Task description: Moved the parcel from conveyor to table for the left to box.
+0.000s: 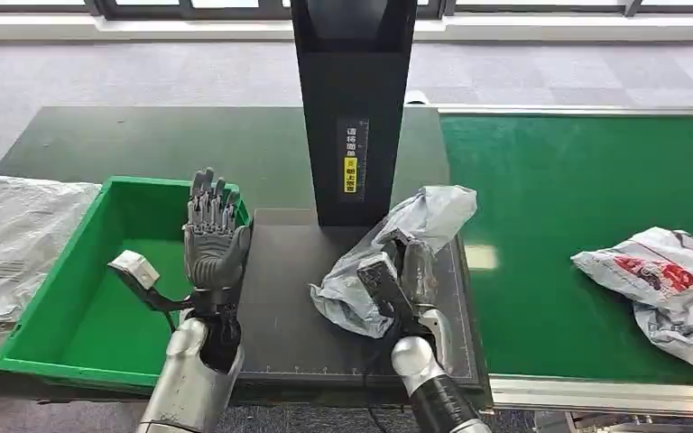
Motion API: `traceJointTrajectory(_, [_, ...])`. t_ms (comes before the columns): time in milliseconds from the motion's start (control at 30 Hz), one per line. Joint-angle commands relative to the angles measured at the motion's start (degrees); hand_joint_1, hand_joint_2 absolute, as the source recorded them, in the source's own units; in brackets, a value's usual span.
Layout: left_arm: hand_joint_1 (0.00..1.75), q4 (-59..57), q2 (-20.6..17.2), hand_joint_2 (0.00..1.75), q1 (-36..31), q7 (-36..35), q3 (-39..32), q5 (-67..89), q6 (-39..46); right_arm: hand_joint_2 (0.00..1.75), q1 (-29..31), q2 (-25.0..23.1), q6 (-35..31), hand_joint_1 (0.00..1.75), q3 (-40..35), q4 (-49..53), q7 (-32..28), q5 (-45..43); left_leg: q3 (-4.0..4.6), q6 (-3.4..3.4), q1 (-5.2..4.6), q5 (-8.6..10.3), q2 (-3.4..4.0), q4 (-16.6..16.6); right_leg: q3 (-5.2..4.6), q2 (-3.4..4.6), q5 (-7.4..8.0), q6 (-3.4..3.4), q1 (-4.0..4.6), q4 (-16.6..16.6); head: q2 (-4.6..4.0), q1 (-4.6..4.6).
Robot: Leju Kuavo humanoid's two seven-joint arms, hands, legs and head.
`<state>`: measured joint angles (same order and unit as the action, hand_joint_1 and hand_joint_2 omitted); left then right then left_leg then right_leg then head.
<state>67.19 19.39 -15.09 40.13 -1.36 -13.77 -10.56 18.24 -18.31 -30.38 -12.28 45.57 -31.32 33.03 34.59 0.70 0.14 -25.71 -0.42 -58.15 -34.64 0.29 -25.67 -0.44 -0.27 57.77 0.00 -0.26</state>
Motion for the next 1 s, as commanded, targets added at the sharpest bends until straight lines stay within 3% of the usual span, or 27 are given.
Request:
traceJointTrajectory(33, [0.00, -1.8, 0.6, 1.75, -0.4, -0.1, -0.4, -0.1, -0.1, 1.75, 4.1, -1.7, 6.0, 1.75, -0.7, -7.4, -2.4, -5.7, -0.22, 0.02, -0.01, -0.05, 0.18, 0.1, 0.16, 0.12, -0.01, 0.03, -0.01, -0.1, -0.02, 0.02])
traceJointTrajectory(100, [0.00, -1.8, 0.6, 1.75, -0.4, -0.1, -0.4, -0.1, -0.1, 1.75, 4.1, -1.7, 6.0, 1.75, -0.7, -7.4, -2.4, -5.7, -0.19, 0.02, -0.02, -0.04, 0.16, 0.1, 0.12, 0.10, -0.01, 0.02, -0.02, -0.1, 0.00, 0.00])
traceJointTrajectory(200, [0.00, -2.3, 0.6, 1.75, -0.7, -0.1, 0.3, -0.1, 0.1, 1.75, 4.6, -1.7, 12.9, 1.75, -2.5, -8.3, -7.8, -17.8, -0.23, 0.02, 0.00, -0.05, 0.12, 0.1, 0.19, 0.05, -0.02, 0.02, 0.01, -0.1, -0.02, 0.00])
traceJointTrajectory(333, [0.00, -1.9, 0.6, 1.75, -0.6, -0.1, 1.1, -0.4, 0.5, 1.75, 3.0, -1.7, 11.6, 1.75, -11.0, -3.4, -8.7, -24.4, -0.18, 0.03, -0.01, -0.07, 0.22, 0.0, 0.10, 0.14, -0.02, 0.02, 0.00, 0.0, -0.02, 0.00])
traceJointTrajectory(367, [0.00, -2.1, 0.6, 1.75, -0.6, -0.1, 1.1, -0.5, 0.6, 1.75, 1.1, -1.7, 12.8, 0.17, -13.3, 2.3, -8.7, -26.2, -0.22, 0.03, 0.01, -0.08, 0.21, 0.1, 0.15, 0.12, -0.03, 0.02, 0.01, -0.1, 0.00, 0.00])
traceJointTrajectory(400, [0.00, -2.0, 0.6, 1.75, -0.5, -0.1, 1.1, -0.4, 0.6, 1.75, 0.6, -1.7, 13.9, 0.00, -13.9, 3.4, -8.7, -26.8, -0.15, 0.03, 0.00, -0.08, 0.16, 0.0, 0.08, 0.09, -0.05, 0.02, 0.00, 0.0, 0.00, 0.02])
traceJointTrajectory(600, [0.00, -1.0, 0.6, 1.75, 0.1, -0.1, 0.1, 0.0, 0.7, 1.75, -1.6, -1.5, 11.4, 0.00, -12.6, 9.5, -8.7, -25.8, -0.12, 0.02, 0.01, -0.03, 0.07, 0.1, 0.05, 0.00, -0.04, 0.01, 0.01, -0.1, 0.00, 0.00])
traceJointTrajectory(833, [0.00, -1.0, 0.6, 1.75, 0.1, -0.1, 0.1, 0.0, 0.7, 1.75, -1.6, -1.5, 11.4, 0.00, -12.6, 9.5, -8.7, -25.8, -0.23, 0.02, 0.00, -0.04, 0.07, 0.1, 0.18, 0.00, -0.05, 0.02, 0.00, -0.1, -0.02, 0.02])
traceJointTrajectory(900, [0.00, -1.1, 0.6, 1.75, 0.1, -0.1, 0.3, 0.1, 1.0, 1.75, -1.7, -1.7, 14.0, 0.00, -9.9, 8.9, -8.7, -27.4, -0.19, 0.02, 0.00, -0.03, 0.02, 0.1, 0.15, -0.02, -0.04, 0.01, 0.01, -0.1, 0.00, 0.02])
traceJointTrajectory(1000, [0.00, -0.4, 0.6, 1.75, 0.1, -0.1, 0.7, 0.7, 1.9, 1.75, -4.8, -1.3, 17.7, 0.00, -7.6, 16.7, -8.7, -28.7, -0.26, 0.02, 0.00, -0.05, -0.04, 0.1, 0.24, -0.09, -0.08, 0.02, 0.01, -0.1, -0.02, 0.02])
